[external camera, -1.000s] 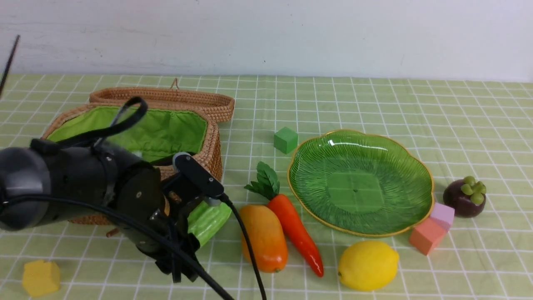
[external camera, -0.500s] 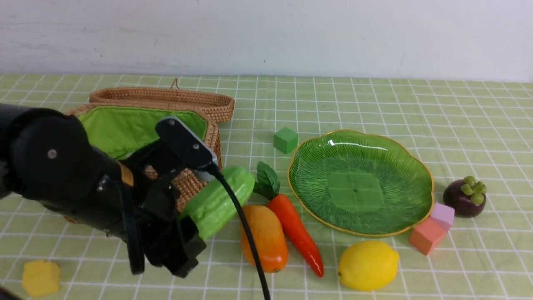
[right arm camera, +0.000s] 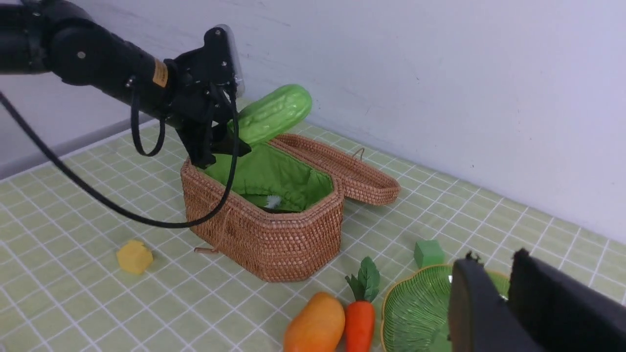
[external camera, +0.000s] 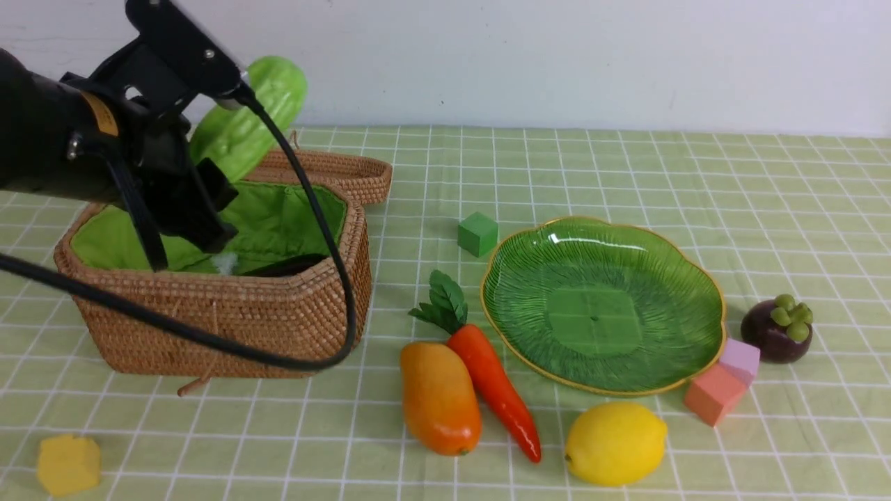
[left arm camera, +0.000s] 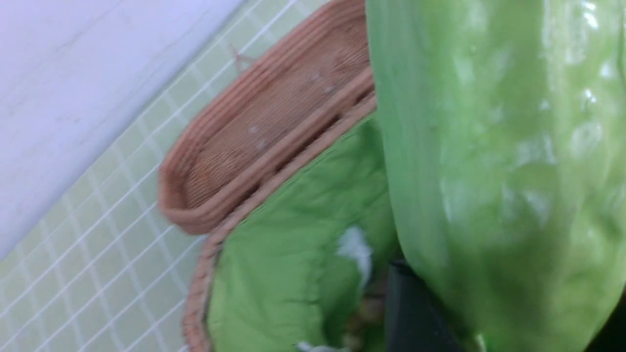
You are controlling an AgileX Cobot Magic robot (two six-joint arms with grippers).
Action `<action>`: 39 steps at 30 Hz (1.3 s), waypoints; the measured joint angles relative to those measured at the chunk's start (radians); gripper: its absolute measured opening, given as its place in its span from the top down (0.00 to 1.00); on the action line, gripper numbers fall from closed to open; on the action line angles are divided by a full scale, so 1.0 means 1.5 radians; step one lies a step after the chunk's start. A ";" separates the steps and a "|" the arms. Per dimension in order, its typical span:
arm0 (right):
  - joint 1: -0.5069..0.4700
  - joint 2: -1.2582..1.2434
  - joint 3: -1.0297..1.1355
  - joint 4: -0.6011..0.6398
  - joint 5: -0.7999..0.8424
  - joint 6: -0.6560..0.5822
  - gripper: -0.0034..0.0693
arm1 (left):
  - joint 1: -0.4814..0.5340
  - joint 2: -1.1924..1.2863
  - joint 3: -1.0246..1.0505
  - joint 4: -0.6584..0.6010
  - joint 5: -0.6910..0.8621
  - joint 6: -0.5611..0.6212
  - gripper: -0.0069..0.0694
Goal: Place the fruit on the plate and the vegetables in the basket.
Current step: Take a chayote with your left arm and place it on the basket on the left, then grab the mango with your left arm and place it on the right plate
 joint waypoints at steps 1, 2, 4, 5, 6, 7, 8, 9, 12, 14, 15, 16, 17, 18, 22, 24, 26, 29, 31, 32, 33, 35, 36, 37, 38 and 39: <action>0.000 0.000 0.000 0.000 0.000 0.000 0.78 | 0.004 0.003 0.000 0.004 -0.002 0.000 0.44; 0.000 0.000 0.000 0.000 0.006 0.000 0.78 | 0.019 0.022 0.000 0.017 -0.016 0.000 0.44; 0.000 0.000 0.000 0.000 0.016 0.000 0.78 | 0.037 0.048 0.000 0.028 -0.037 -0.001 0.44; 0.000 0.000 0.000 0.000 0.021 0.000 0.78 | 0.044 0.058 0.000 0.030 -0.048 -0.004 0.44; 0.000 0.000 0.000 0.000 0.026 0.000 0.78 | 0.051 0.069 0.000 0.031 -0.062 -0.008 0.44; 0.000 0.000 0.000 0.000 0.034 0.000 0.78 | 0.059 0.079 0.000 0.033 -0.077 -0.015 0.44; 0.000 0.000 0.000 0.001 0.039 0.000 0.78 | 0.065 0.088 0.000 0.034 -0.090 -0.024 0.43; 0.000 0.000 0.000 0.001 0.044 0.000 0.78 | 0.069 0.093 0.000 0.035 -0.100 -0.033 0.40; 0.000 0.000 0.000 0.002 0.053 0.000 0.78 | 0.071 0.097 0.000 0.036 -0.111 -0.053 0.20; 0.000 0.000 0.000 0.002 0.054 0.000 0.78 | 0.071 0.097 0.000 0.034 -0.114 -0.060 0.10; 0.000 0.000 0.000 0.003 0.054 0.000 0.78 | 0.071 0.097 0.000 0.031 -0.114 -0.062 0.08; 0.000 0.000 0.000 0.003 0.054 0.000 0.78 | 0.071 0.097 0.000 0.030 -0.112 -0.064 0.06; 0.000 0.000 0.000 0.003 0.054 0.000 0.78 | 0.071 0.095 0.000 0.020 -0.100 -0.071 0.05; 0.000 0.000 0.000 0.003 0.054 0.000 0.78 | 0.071 0.089 0.000 0.008 -0.082 -0.080 0.05; 0.000 0.000 0.000 0.002 0.056 0.000 0.77 | 0.071 0.060 0.000 -0.054 -0.039 -0.121 0.12; 0.000 0.000 0.000 0.002 0.057 0.000 0.77 | 0.069 0.036 0.000 -0.112 -0.025 -0.149 0.21; 0.000 0.000 0.000 0.002 0.064 0.000 0.77 | 0.054 0.008 0.000 -0.171 0.004 -0.170 0.38; 0.000 0.000 0.000 0.002 0.074 0.000 0.76 | 0.012 -0.018 -0.001 -0.217 0.076 -0.180 0.63; 0.000 0.000 0.000 0.002 0.085 0.000 0.76 | -0.034 -0.027 -0.002 -0.239 0.159 -0.183 0.85; 0.000 0.000 0.000 0.002 0.093 0.000 0.76 | -0.060 -0.027 -0.002 -0.246 0.197 -0.187 0.91; 0.000 0.000 0.000 0.002 0.104 0.001 0.76 | -0.087 -0.026 -0.002 -0.250 0.225 -0.195 0.93; 0.000 0.000 0.000 0.002 0.129 0.009 0.76 | -0.143 -0.018 -0.002 -0.251 0.276 -0.233 0.93; 0.000 0.000 0.000 0.002 0.142 0.016 0.76 | -0.164 -0.016 -0.002 -0.250 0.288 -0.252 0.93; 0.000 0.000 0.000 0.002 0.159 0.022 0.76 | -0.190 -0.011 -0.002 -0.249 0.298 -0.278 0.93; 0.000 0.000 0.000 0.002 0.173 0.025 0.76 | -0.205 -0.009 -0.002 -0.248 0.301 -0.298 0.93; 0.000 0.000 0.000 0.002 0.186 0.030 0.76 | -0.230 -0.005 -0.002 -0.246 0.301 -0.316 0.93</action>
